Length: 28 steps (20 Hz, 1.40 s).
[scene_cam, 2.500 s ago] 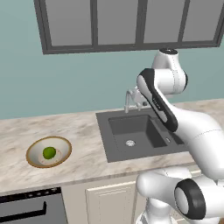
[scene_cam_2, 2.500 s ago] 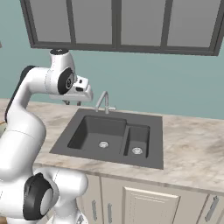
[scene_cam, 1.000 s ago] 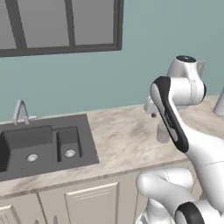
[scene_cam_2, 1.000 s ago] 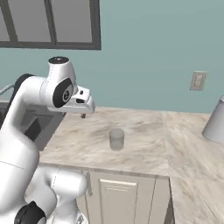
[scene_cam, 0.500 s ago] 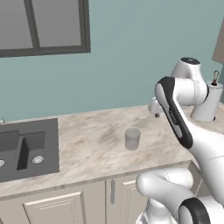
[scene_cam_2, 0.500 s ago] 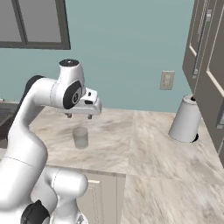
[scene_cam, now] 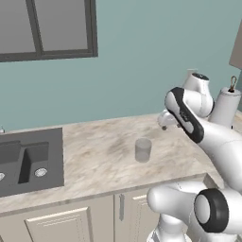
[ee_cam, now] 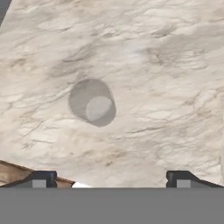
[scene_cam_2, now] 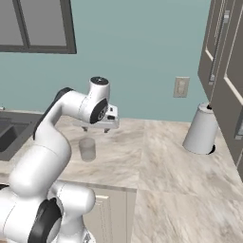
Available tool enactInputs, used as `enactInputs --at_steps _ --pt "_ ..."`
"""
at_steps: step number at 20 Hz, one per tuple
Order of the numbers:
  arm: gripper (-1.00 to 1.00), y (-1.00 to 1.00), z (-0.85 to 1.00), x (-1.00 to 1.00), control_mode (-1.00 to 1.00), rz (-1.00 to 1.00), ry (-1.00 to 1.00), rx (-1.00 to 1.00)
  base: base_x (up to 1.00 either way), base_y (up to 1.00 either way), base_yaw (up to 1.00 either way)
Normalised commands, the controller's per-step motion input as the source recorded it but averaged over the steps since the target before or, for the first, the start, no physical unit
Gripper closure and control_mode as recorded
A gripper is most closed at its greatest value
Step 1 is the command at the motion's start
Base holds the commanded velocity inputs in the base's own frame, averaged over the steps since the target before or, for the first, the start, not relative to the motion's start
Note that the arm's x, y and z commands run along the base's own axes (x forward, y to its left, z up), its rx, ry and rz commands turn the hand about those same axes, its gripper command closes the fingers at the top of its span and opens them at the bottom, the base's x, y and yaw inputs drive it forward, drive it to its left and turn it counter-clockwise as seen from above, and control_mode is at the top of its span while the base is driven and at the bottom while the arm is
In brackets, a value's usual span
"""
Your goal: Move the glass cup from next to the sink to the open cabinet. Then, move the bowl with the lime to the fridge to clear the area for faucet cleaning.
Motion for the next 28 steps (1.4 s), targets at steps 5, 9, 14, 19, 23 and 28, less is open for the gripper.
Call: enactInputs --at_steps 5,9,14,19,23,28 --pt "-1.00 0.60 -0.23 0.33 -1.00 0.00 0.04 -0.13 0.00 0.00 0.00" --pt "-1.00 0.26 -0.35 0.39 -1.00 -0.02 0.04 -0.11 0.00 0.00 0.00" --pt "-1.00 0.00 -0.47 0.36 -1.00 -0.09 0.01 -0.01 0.00 0.00 0.00" --pt "-1.00 0.00 -0.54 0.27 -1.00 -0.06 0.03 0.00 0.00 0.00 0.00" --pt "-1.00 0.00 -0.53 0.23 -1.00 -0.06 0.01 0.00 0.00 0.00 0.00" --pt "-1.00 0.00 -0.46 0.22 -1.00 -0.05 0.00 0.00 0.00 0.00 0.00"
